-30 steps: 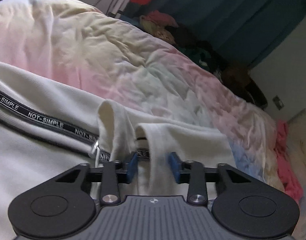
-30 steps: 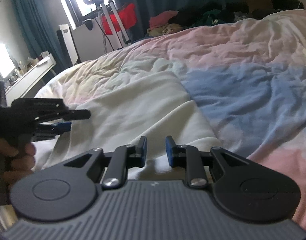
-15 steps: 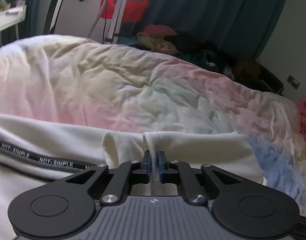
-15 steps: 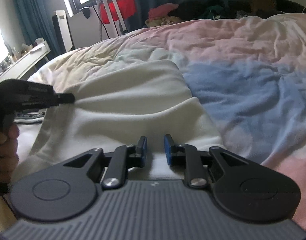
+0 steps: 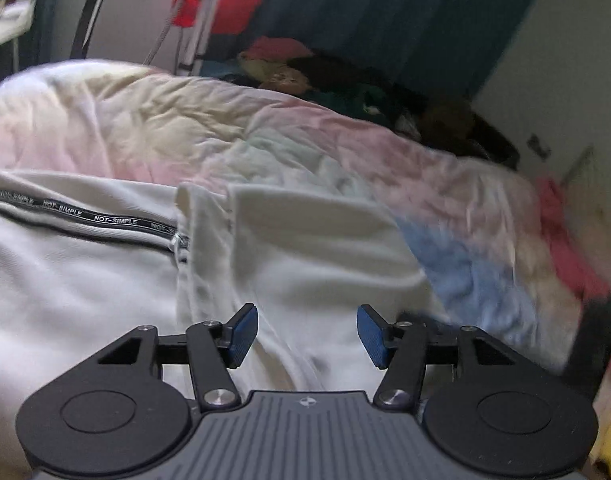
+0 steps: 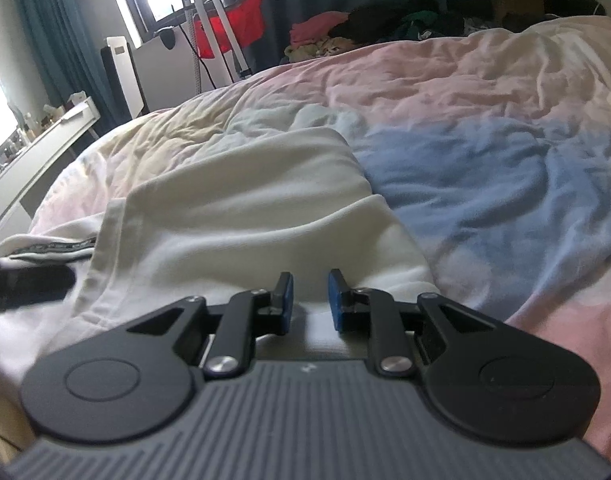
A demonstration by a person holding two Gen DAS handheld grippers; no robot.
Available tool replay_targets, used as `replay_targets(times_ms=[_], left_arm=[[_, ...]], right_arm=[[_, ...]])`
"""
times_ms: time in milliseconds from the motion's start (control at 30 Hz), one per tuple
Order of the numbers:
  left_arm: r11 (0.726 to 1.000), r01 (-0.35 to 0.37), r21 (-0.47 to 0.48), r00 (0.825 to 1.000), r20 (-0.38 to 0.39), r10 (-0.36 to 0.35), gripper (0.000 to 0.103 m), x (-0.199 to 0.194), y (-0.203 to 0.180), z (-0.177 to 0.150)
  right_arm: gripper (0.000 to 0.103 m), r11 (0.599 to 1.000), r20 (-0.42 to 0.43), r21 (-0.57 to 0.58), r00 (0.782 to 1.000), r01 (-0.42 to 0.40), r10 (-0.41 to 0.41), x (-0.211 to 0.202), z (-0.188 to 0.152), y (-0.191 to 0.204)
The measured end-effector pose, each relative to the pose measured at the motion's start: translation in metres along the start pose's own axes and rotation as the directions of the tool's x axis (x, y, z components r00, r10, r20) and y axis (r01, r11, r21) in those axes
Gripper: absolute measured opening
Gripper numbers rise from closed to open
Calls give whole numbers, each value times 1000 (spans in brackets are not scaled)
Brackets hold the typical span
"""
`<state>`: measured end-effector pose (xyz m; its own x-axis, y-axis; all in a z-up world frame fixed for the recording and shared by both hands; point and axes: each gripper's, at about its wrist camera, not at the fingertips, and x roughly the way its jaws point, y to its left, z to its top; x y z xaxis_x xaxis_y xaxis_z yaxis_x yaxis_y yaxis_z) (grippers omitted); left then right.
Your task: Fold clothes
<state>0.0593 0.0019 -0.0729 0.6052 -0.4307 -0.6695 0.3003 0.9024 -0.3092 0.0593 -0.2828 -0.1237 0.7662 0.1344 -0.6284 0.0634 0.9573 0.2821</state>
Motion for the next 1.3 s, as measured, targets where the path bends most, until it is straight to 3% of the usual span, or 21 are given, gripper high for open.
replay_targets(times_ms=[67,167,400,500,667,733,900,1033,1100,1200,1300], left_arm=[[999,-19,37,1000,-16,19,55,4,-10,-11],[991,-113,78,993,-20,115,54,16,-11,-24],[985,-162,63,987,7,162,52,20,-3,-43],[982,-178,68,984,35,176,55,9,-9,-48],[977,-212,10,974,81,210,64,-30,-9,-47],[980,-191,-50,973,122,196,81,-58,-1,-46],[964,-215,-158,959,153,239,84,-115,34,-36],[923,-283,-260,948,68,309,90,-134,79,-25],[881,-303,-364,946,-5,323,91,-135,107,-22],[786,-311,-534,949,-124,291,93,-125,158,-24],[657,-319,-683,947,-202,250,90,-109,209,-34]], right_arm=[[20,1000,6,0,1000,1,-1,-2,-1,-1],[22,1000,22,-5,1000,2,-2,-5,-3,0],[24,995,115,-96,993,27,-16,-30,-7,17],[24,995,109,-100,994,10,1,-36,-9,21],[25,994,60,-103,998,21,-15,-38,-19,25],[25,993,59,-112,998,27,-20,-39,-20,27],[25,997,47,-79,999,7,-4,-38,-18,24],[25,999,29,-52,1000,-4,6,-35,-17,22],[25,999,20,-38,1000,-10,11,-33,-17,20],[25,999,16,-38,1000,-10,11,-32,-17,21],[25,999,13,-36,1000,-12,12,-33,-17,21]])
